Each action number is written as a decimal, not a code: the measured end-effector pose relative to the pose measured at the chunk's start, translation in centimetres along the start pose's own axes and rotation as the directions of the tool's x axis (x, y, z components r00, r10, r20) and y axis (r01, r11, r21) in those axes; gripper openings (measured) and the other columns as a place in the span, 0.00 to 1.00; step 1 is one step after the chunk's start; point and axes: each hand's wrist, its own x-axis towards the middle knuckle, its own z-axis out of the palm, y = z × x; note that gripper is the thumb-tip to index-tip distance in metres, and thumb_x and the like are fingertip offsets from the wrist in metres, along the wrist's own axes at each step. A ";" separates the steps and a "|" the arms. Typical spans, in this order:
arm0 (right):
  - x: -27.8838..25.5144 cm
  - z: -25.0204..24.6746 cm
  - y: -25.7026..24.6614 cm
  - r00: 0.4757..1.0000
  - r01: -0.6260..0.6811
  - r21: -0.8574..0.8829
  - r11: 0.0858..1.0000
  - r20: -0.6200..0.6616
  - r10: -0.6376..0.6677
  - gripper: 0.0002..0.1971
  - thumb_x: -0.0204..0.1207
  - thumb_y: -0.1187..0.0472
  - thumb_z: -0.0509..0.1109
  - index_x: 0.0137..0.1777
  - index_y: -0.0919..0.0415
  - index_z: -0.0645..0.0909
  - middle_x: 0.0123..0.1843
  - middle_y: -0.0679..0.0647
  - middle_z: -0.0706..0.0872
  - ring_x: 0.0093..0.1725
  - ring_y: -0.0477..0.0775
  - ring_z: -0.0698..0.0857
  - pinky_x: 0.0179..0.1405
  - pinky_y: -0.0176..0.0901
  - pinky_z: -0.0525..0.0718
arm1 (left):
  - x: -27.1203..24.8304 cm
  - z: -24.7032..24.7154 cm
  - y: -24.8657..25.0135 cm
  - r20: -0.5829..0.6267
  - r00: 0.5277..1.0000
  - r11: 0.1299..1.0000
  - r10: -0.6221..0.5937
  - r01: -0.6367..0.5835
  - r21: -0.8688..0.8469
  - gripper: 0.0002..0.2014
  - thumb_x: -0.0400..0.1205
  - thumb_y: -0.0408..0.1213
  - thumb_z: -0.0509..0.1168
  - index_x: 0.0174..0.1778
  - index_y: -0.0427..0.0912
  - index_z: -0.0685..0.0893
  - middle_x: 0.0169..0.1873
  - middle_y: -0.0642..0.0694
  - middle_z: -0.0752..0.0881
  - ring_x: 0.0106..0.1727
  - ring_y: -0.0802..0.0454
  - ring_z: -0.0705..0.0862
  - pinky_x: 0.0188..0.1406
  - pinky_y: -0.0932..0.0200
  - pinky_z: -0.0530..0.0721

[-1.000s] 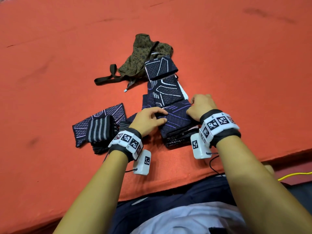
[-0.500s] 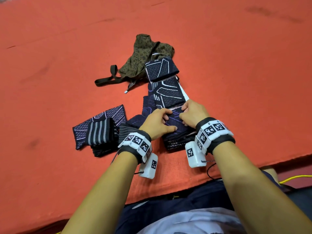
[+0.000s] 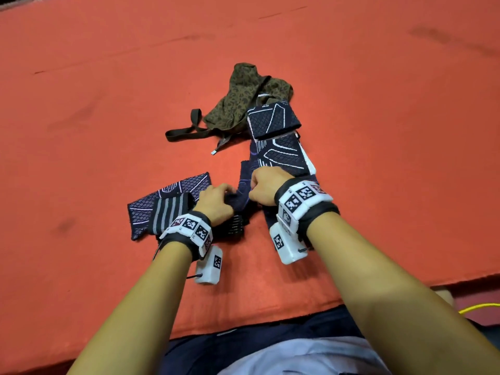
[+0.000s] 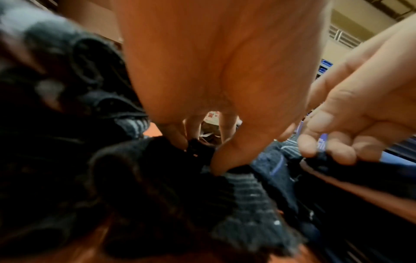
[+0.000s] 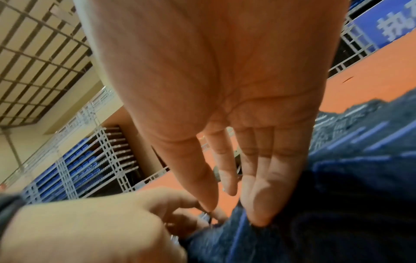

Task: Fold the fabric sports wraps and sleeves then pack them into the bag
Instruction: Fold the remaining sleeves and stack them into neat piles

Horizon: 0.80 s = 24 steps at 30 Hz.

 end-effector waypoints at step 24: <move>0.9 0.7 1.0 0.997 -0.069 0.771 0.634 0.039 0.061 0.08 0.78 0.61 0.74 0.51 0.64 0.91 0.40 0.55 0.82 0.35 0.47 0.78 0.39 0.39 0.84 | -1.0 -1.1 0.0 -0.110 0.993 0.609 -0.045 -0.060 -0.791 0.06 0.86 0.40 0.66 0.56 0.48 0.85 0.43 0.45 0.88 0.40 0.48 0.89 0.45 0.54 0.86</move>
